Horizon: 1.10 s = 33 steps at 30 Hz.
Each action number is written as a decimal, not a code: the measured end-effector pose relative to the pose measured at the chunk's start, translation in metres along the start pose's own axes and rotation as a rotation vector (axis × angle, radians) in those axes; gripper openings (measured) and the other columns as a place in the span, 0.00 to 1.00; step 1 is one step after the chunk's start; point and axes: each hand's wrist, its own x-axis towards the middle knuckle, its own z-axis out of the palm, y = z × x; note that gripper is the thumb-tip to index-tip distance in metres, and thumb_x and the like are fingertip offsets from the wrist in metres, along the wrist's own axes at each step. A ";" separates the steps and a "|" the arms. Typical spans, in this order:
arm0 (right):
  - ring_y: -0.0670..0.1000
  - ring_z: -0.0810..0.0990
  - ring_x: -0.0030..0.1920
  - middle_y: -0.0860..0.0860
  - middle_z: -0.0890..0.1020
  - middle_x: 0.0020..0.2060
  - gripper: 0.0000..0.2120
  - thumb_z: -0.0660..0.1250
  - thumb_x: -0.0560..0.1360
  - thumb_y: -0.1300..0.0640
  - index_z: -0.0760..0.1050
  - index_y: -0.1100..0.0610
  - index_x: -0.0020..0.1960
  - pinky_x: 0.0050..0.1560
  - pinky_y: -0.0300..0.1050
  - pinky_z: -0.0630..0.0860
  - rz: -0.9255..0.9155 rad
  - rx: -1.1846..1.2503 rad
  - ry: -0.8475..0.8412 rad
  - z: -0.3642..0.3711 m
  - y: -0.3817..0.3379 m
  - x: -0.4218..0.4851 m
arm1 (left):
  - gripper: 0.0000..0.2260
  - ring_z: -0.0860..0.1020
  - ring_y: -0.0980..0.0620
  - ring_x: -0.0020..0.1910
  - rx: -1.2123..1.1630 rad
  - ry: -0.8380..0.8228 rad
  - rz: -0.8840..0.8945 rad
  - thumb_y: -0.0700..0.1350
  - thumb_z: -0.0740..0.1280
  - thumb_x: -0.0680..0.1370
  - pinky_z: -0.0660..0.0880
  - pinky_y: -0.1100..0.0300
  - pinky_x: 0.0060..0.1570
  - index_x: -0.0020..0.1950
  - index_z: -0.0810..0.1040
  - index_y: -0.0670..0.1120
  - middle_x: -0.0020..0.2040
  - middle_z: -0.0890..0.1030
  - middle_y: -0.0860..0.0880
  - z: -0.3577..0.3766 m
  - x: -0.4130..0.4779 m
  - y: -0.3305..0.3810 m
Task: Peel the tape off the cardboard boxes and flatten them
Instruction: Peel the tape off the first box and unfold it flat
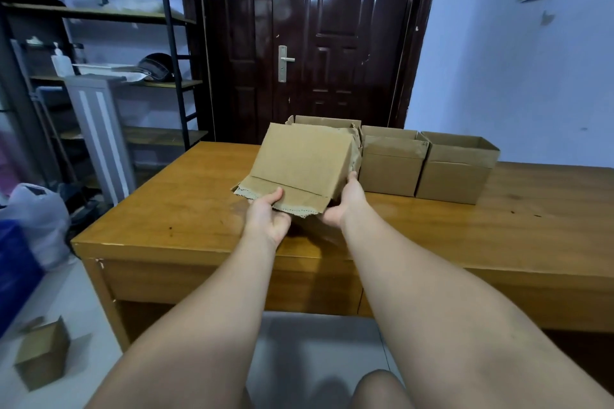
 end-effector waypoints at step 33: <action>0.62 0.75 0.61 0.58 0.77 0.58 0.33 0.69 0.68 0.35 0.73 0.63 0.56 0.64 0.57 0.72 -0.080 -0.513 0.271 -0.022 -0.013 -0.001 | 0.17 0.81 0.43 0.46 0.280 0.038 -0.095 0.28 0.61 0.77 0.82 0.53 0.36 0.63 0.69 0.43 0.51 0.80 0.38 -0.031 -0.008 0.027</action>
